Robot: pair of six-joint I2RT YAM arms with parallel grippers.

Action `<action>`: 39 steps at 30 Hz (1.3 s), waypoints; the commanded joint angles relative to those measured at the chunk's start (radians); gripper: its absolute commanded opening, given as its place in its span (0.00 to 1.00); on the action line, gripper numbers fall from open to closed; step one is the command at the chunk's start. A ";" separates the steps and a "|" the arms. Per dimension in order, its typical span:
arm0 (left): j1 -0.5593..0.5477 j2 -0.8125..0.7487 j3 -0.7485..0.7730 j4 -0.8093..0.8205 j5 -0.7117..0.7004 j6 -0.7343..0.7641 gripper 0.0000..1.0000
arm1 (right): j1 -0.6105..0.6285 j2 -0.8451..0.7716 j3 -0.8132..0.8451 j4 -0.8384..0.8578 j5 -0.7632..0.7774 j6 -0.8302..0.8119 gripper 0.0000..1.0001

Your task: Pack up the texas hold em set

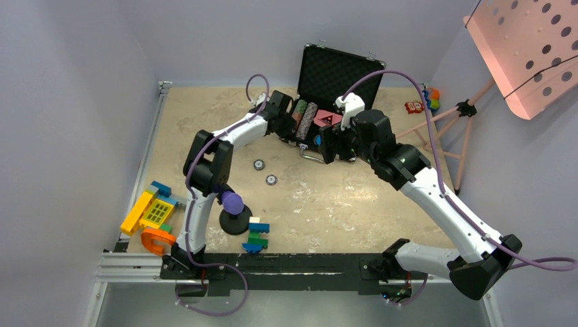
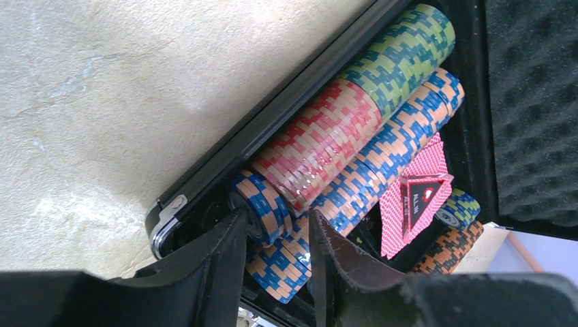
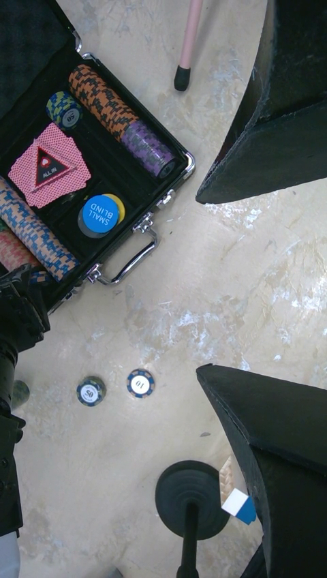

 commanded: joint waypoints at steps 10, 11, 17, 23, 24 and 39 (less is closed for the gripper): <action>-0.001 -0.022 -0.033 0.103 -0.008 -0.022 0.45 | -0.003 0.009 -0.001 0.029 0.002 -0.005 0.90; -0.001 -0.021 -0.035 0.111 -0.008 -0.021 0.46 | -0.003 0.009 0.000 0.029 0.002 -0.006 0.90; -0.001 -0.022 -0.047 0.168 -0.023 0.012 0.50 | -0.002 0.011 -0.001 0.029 0.001 -0.006 0.90; -0.001 -0.010 -0.050 0.225 -0.018 0.036 0.55 | -0.002 0.014 0.000 0.029 0.001 -0.008 0.90; -0.001 -0.009 -0.055 0.238 -0.018 0.043 0.56 | -0.002 0.014 0.000 0.029 0.003 -0.008 0.90; -0.001 -0.094 -0.139 0.300 -0.002 0.112 0.67 | -0.003 0.015 -0.001 0.031 0.013 -0.009 0.90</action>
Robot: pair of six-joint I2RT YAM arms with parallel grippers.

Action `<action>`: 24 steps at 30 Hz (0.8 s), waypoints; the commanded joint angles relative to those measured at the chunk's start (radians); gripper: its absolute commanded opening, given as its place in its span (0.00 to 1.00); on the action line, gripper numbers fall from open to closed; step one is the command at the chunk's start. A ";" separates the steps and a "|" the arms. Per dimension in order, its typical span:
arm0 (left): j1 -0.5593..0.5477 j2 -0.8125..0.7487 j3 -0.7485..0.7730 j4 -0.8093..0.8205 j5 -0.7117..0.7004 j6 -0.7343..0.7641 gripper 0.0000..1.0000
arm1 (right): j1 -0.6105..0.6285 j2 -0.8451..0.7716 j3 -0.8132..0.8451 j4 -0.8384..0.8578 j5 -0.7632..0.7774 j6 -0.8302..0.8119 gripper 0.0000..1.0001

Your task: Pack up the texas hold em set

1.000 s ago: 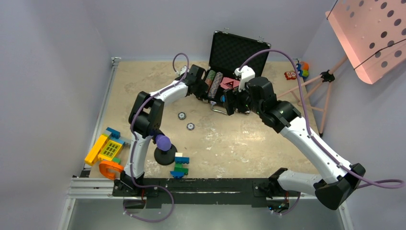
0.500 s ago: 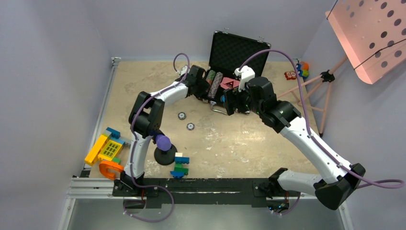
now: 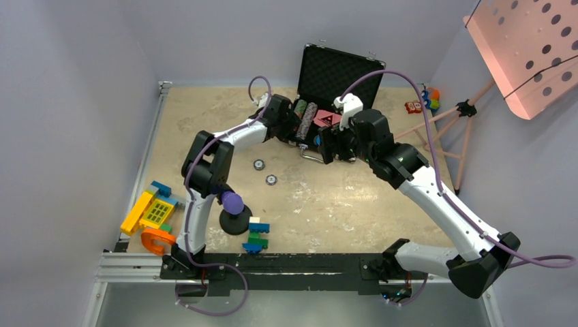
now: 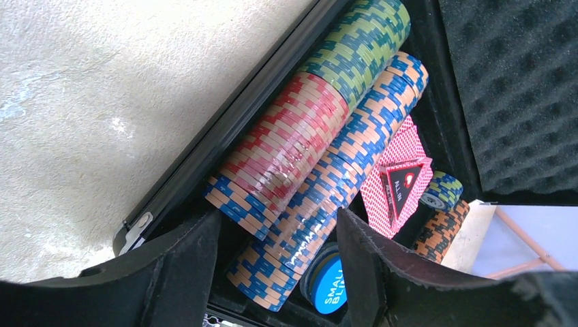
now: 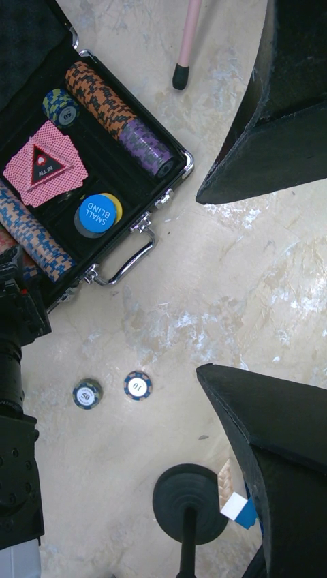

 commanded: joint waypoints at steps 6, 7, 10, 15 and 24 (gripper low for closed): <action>0.005 -0.130 -0.100 0.113 -0.020 0.056 0.69 | -0.002 0.001 0.000 0.029 0.020 -0.007 0.90; 0.004 -0.141 -0.106 0.112 -0.022 0.063 0.69 | -0.002 0.001 0.001 0.028 0.020 -0.007 0.90; 0.004 -0.171 -0.128 0.117 -0.032 0.086 0.69 | -0.002 0.001 0.001 0.027 0.021 -0.008 0.90; 0.007 -0.196 -0.154 0.135 -0.028 0.102 0.69 | -0.002 0.005 0.001 0.027 0.022 -0.007 0.90; 0.010 -0.219 -0.170 0.142 -0.022 0.129 0.69 | -0.002 0.012 0.002 0.022 0.029 -0.010 0.90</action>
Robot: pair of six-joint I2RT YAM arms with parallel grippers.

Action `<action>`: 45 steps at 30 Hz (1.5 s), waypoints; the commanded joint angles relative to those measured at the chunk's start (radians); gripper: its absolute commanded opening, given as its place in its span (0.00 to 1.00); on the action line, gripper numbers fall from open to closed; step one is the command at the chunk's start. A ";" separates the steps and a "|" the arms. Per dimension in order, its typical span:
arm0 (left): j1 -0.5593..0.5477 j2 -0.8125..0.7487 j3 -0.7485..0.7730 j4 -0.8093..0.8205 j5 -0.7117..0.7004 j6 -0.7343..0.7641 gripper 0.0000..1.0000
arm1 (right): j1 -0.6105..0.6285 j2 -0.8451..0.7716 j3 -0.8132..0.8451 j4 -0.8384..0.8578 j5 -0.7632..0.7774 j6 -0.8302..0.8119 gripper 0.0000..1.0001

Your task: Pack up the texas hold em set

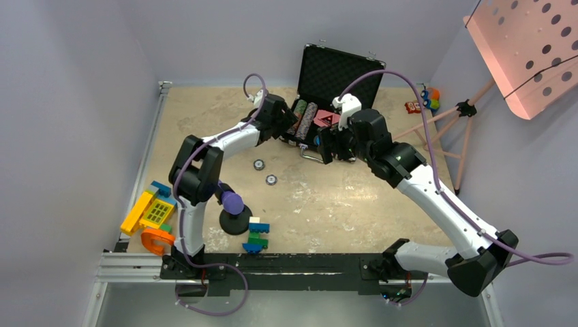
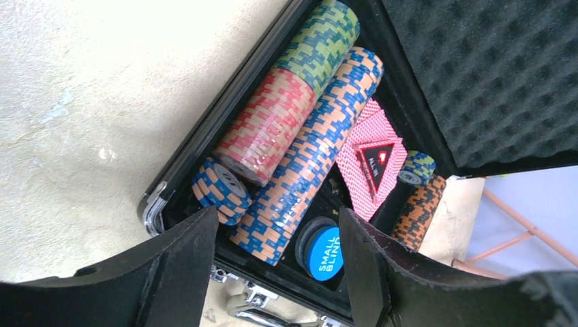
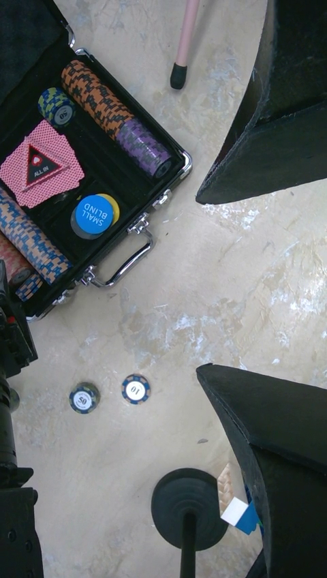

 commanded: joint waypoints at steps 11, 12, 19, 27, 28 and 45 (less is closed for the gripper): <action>0.008 -0.256 -0.078 0.002 -0.036 0.345 0.75 | -0.003 -0.004 0.001 0.024 0.027 -0.011 0.91; 0.009 -0.278 -0.087 -0.020 -0.036 0.377 0.75 | -0.002 -0.005 0.001 0.025 0.028 -0.012 0.91; 0.026 -0.403 -0.137 -0.240 -0.009 0.589 0.79 | -0.002 -0.007 -0.003 0.030 0.027 -0.014 0.91; 0.084 -0.572 -0.254 -0.465 0.054 0.685 0.82 | -0.001 0.008 -0.021 0.047 0.047 -0.007 0.90; 0.090 -0.597 -0.267 -0.487 0.064 0.693 0.82 | 0.000 0.019 -0.023 0.047 0.055 -0.006 0.90; 0.181 -0.984 -0.442 -0.611 0.004 0.854 0.90 | 0.247 0.545 0.152 0.105 0.056 0.207 0.81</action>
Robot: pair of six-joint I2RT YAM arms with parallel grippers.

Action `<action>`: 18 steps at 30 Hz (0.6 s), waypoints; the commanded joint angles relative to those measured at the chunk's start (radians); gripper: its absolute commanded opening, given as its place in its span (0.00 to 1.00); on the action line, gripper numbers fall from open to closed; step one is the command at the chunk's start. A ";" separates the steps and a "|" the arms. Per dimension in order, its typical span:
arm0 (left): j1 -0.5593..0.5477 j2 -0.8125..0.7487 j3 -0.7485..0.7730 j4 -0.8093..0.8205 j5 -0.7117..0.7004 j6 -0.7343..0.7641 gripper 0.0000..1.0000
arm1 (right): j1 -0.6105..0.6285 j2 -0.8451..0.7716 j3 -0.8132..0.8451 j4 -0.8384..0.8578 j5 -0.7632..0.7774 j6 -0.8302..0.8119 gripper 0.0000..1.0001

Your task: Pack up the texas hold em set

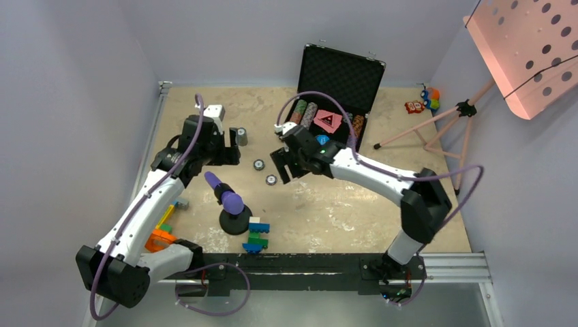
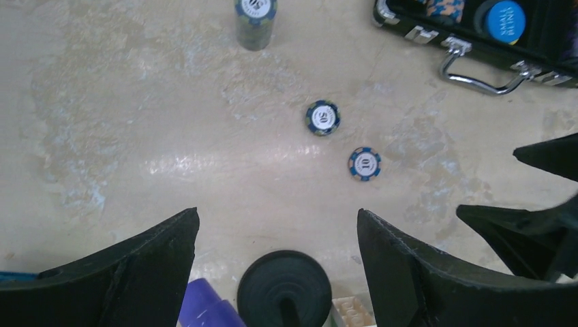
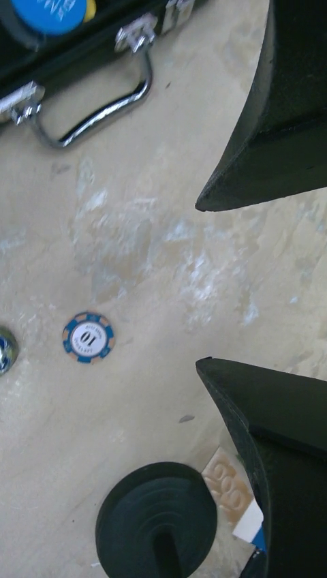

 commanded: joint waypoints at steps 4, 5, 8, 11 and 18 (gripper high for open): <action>0.005 -0.081 -0.015 -0.013 -0.134 0.087 0.90 | 0.051 0.283 0.208 0.031 0.044 0.121 0.80; 0.005 -0.097 -0.018 -0.014 -0.149 0.089 0.90 | 0.053 0.316 0.239 0.024 0.050 0.124 0.80; 0.005 -0.134 -0.033 -0.004 -0.144 0.089 0.90 | 0.058 0.401 0.314 -0.011 0.066 0.127 0.80; 0.005 -0.147 -0.031 0.000 -0.128 0.087 0.90 | 0.062 0.459 0.370 -0.043 0.072 0.126 0.79; 0.005 -0.161 -0.029 -0.002 -0.097 0.081 0.90 | 0.070 0.515 0.423 -0.052 0.038 0.125 0.78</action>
